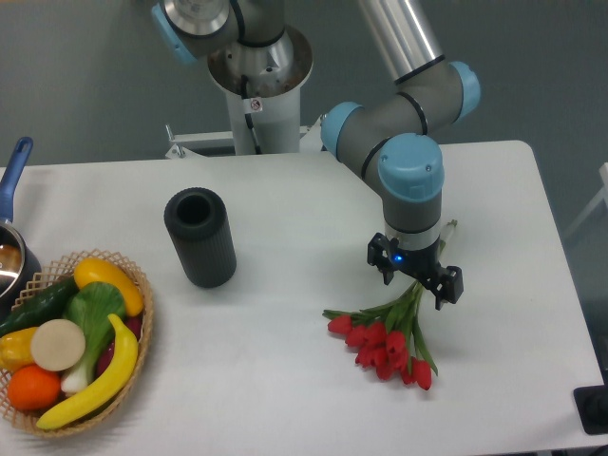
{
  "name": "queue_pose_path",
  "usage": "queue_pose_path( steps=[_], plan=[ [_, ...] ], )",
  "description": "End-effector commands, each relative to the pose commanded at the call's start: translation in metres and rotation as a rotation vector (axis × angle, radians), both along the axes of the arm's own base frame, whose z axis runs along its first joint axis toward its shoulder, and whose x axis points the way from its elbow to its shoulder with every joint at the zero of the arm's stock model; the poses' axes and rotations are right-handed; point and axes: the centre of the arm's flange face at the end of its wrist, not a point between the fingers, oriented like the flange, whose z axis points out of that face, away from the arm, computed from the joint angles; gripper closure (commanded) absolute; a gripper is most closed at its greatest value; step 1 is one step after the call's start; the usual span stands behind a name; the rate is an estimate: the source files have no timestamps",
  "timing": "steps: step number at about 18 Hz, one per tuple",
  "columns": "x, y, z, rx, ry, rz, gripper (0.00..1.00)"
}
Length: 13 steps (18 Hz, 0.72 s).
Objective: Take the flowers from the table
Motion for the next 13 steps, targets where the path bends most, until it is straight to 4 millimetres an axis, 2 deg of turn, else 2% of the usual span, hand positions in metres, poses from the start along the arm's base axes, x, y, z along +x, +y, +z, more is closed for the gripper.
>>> queue_pose_path(
  steps=[7,10,13],
  plan=[
    [-0.003,0.001,0.005,0.030,0.032,0.002,0.00],
    [-0.003,0.002,-0.001,0.037,0.029,0.027,0.00],
    [-0.003,0.005,-0.020,0.020,0.005,0.023,0.00]
  ],
)
